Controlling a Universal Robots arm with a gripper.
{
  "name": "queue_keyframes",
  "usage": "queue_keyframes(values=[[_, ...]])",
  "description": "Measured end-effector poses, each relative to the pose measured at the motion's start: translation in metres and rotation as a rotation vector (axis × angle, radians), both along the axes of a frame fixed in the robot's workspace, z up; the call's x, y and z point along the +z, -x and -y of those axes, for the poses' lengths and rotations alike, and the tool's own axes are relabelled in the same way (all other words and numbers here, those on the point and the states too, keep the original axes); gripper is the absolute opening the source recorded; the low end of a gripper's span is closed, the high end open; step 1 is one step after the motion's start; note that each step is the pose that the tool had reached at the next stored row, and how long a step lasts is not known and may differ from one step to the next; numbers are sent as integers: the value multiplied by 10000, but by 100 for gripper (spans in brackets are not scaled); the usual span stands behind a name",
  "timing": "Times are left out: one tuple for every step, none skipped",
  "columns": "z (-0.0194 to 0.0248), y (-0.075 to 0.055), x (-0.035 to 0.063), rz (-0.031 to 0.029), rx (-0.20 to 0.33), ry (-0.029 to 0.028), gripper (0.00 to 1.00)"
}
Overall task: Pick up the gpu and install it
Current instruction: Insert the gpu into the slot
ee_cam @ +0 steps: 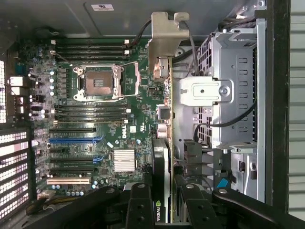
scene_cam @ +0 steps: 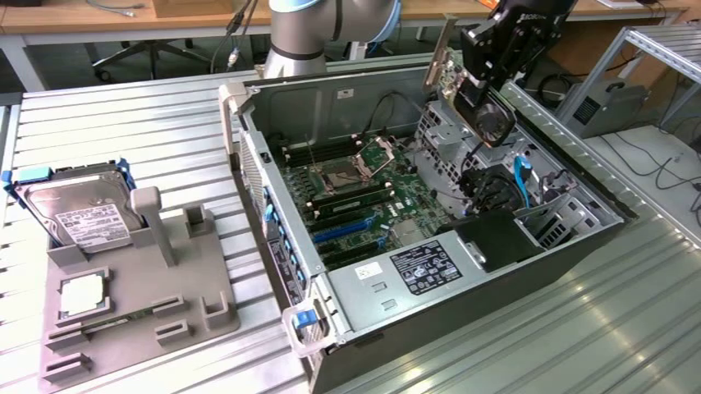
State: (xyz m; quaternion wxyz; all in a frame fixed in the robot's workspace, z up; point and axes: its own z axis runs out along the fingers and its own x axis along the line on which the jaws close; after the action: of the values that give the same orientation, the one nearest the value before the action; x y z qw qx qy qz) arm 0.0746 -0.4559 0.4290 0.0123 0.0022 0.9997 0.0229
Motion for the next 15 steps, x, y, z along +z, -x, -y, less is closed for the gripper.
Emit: queue_keyframes(values=[[0, 0, 0, 0, 154, 1, 27], [0, 0, 0, 0, 353, 2, 27], [0, 0, 0, 0, 496, 3, 27], [0, 0, 0, 0, 670, 4, 27], [0, 0, 0, 0, 901, 8, 27], [0, 0, 0, 0, 1123, 15, 27], [0, 0, 1, -1, 1299, 21, 27], [0, 0, 1, -1, 1406, 25, 27], [1, 0, 0, -1, 1557, 31, 27], [0, 0, 0, -1, 1710, 36, 27], [1, 0, 0, -2, 1942, 48, 27], [0, 0, 0, -2, 2130, 59, 27], [0, 0, 0, -3, 2293, 69, 27], [0, 0, 0, -3, 2441, 79, 27], [0, 0, 0, -4, 2586, 88, 27]])
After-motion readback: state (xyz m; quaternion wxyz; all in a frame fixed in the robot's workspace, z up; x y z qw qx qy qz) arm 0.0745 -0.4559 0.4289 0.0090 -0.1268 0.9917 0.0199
